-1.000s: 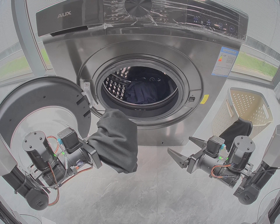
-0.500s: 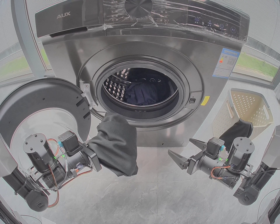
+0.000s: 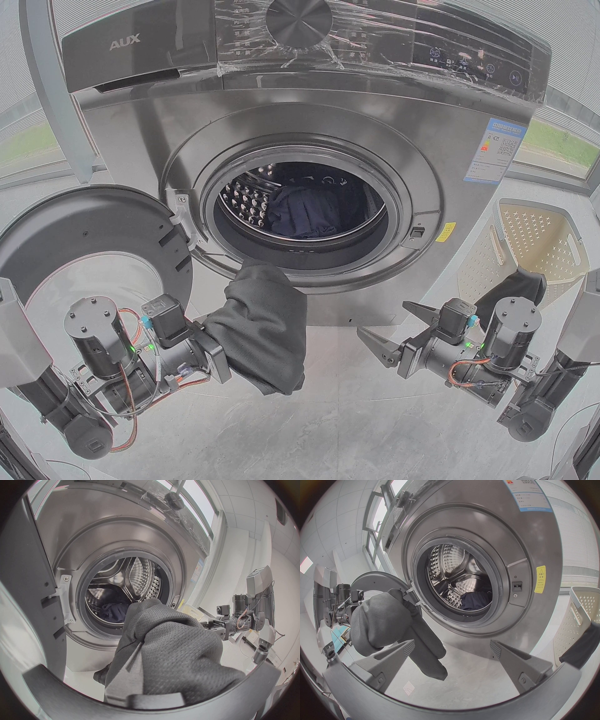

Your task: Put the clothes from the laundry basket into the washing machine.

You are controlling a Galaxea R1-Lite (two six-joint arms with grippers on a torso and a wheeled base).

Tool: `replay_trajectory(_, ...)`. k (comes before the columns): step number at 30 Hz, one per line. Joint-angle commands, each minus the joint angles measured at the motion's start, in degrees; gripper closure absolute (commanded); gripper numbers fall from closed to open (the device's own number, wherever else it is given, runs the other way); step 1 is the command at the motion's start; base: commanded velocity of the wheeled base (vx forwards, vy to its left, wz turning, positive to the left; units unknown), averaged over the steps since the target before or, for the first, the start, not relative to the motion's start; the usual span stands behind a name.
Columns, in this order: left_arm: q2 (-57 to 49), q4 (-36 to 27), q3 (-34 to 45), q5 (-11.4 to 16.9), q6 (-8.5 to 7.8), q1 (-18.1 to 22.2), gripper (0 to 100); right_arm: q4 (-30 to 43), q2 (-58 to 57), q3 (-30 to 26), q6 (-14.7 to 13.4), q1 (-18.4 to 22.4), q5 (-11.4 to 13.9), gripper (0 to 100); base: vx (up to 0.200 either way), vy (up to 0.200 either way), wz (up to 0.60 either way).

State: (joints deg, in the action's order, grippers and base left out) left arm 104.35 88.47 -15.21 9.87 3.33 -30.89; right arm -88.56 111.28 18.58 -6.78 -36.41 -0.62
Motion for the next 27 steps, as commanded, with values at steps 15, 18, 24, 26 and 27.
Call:
replay_trajectory(15,2.2,0.0,0.0,0.0,-0.34,-1.1,100,0.0,0.3,0.0,-0.1,-1.6,-0.2,0,0.067,0.0,0.0)
replay_trajectory(18,2.2,0.0,-0.1,0.0,-0.34,-1.1,100,0.0,0.3,0.0,-0.3,-1.6,-0.3,0,0.2,0.0,0.0)
replay_trajectory(24,2.3,0.0,0.0,-0.3,-0.34,-1.9,100,0.0,0.3,0.0,-0.3,-2.1,-0.3,0,0.167,0.0,0.0)
replay_trajectory(26,2.3,0.1,0.0,-0.4,-0.34,-2.2,100,0.0,0.3,0.0,-0.3,-2.1,-0.3,0,0.0,0.0,0.0)
replay_trajectory(27,2.4,0.0,0.0,-0.4,-0.34,-2.3,100,0.0,0.3,-0.2,-0.3,-2.2,-0.3,0,0.0,0.0,0.0)
